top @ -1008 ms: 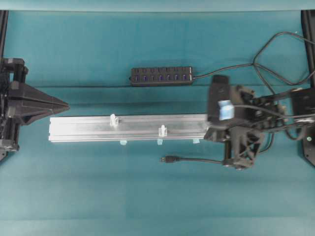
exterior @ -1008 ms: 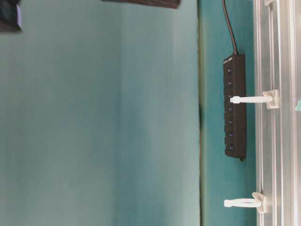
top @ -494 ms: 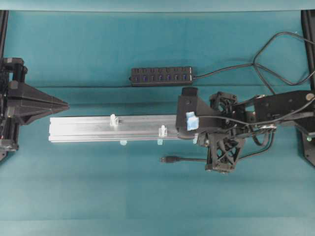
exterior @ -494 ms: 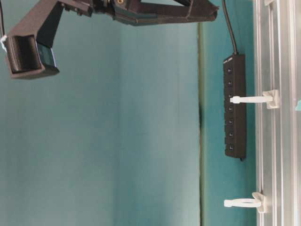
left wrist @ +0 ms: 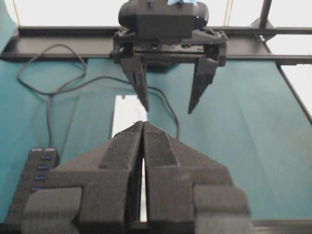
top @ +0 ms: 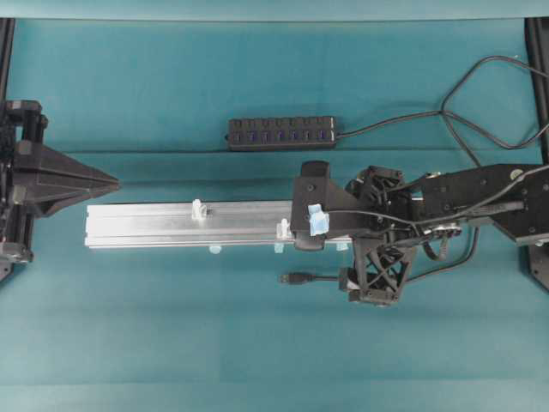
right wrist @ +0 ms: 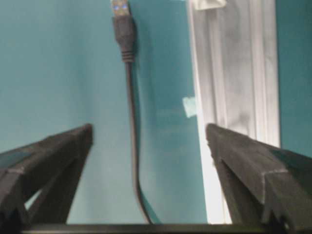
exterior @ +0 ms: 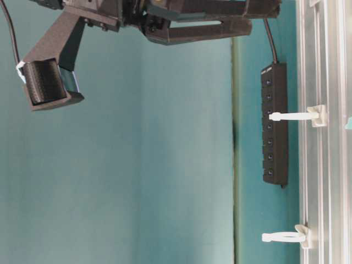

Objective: Pass the USB cable through three rings with both arms.
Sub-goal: 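Lower the right gripper over the USB plug near the rail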

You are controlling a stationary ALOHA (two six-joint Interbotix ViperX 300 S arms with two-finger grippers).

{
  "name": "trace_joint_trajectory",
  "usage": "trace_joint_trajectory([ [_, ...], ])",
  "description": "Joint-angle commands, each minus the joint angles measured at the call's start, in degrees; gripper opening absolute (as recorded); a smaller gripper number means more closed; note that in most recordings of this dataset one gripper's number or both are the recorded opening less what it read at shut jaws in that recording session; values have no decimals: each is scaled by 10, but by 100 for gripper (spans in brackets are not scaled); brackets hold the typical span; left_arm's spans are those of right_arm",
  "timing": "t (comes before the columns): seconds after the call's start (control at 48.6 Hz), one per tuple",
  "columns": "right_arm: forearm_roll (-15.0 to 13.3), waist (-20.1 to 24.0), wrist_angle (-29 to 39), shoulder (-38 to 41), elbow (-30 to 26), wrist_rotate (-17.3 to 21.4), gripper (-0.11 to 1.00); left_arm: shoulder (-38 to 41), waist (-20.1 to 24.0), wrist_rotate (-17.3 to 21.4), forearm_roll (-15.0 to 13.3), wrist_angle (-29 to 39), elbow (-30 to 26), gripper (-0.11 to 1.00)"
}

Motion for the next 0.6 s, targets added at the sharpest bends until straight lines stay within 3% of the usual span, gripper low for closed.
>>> trace_joint_trajectory([
  [0.0, -1, 4, -4, -2, -10, 2, 87, 2, 1, 2, 0, -3, -16, 2],
  [0.288, 4, 11, 10, 4, -18, 3, 9, 2, 1, 2, 1, -3, -16, 2],
  [0.432, 3, 12, 14, 13, -23, 3, -8, 2, 0, 1, 1, -3, -16, 2],
  [0.576, 0, 17, -8, 26, -30, 1, -10, 2, 1, 1, 0, -4, -16, 2],
])
